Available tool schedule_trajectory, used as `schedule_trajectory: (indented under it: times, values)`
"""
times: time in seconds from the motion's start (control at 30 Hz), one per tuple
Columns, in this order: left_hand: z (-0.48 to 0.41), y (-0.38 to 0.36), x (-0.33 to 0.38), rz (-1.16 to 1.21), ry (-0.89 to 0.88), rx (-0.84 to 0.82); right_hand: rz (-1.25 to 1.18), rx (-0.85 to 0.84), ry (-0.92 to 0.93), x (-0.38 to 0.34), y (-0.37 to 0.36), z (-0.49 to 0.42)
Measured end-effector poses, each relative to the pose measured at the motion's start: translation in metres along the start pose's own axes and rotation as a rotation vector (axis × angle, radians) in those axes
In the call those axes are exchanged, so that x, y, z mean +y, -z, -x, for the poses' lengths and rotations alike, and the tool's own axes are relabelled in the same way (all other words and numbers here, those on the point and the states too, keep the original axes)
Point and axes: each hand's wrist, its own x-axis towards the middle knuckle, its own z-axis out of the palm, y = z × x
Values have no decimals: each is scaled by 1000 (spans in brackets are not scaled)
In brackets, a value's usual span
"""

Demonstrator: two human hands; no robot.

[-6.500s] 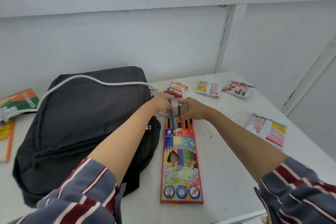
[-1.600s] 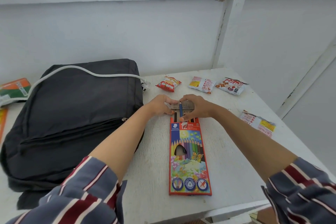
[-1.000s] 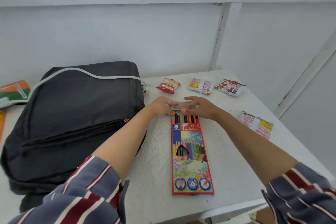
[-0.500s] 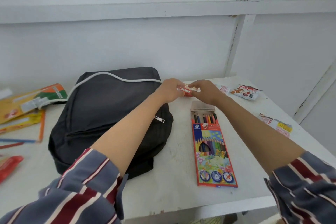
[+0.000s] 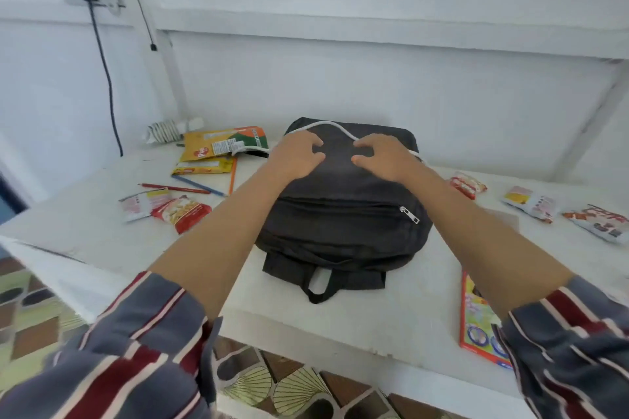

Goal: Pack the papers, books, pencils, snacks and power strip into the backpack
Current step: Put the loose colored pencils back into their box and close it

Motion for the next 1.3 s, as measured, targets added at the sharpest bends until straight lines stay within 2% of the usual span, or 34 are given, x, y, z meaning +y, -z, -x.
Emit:
schedule_trajectory:
  times: [0.33, 0.6, 0.73, 0.9, 1.1, 1.3]
  values:
    - [42, 45, -171, -24, 287, -20, -46, -158, 144, -119, -99, -71]
    - [39, 68, -289, -88, 300, -86, -40, -213, 137, -189, -173, -132]
    - [27, 62, -312, -68, 237, -110, -38, -219, 76, -190, -195, -147]
    - [5, 41, -320, -39, 131, -157, 82, -235, 40, -175, -205, -159]
    - [-21, 15, -323, -36, 64, -218, 214, -334, -29, -161, -223, -170]
    - [-36, 6, -326, -51, 1, -297, 232, -362, -5, -151, -232, -180]
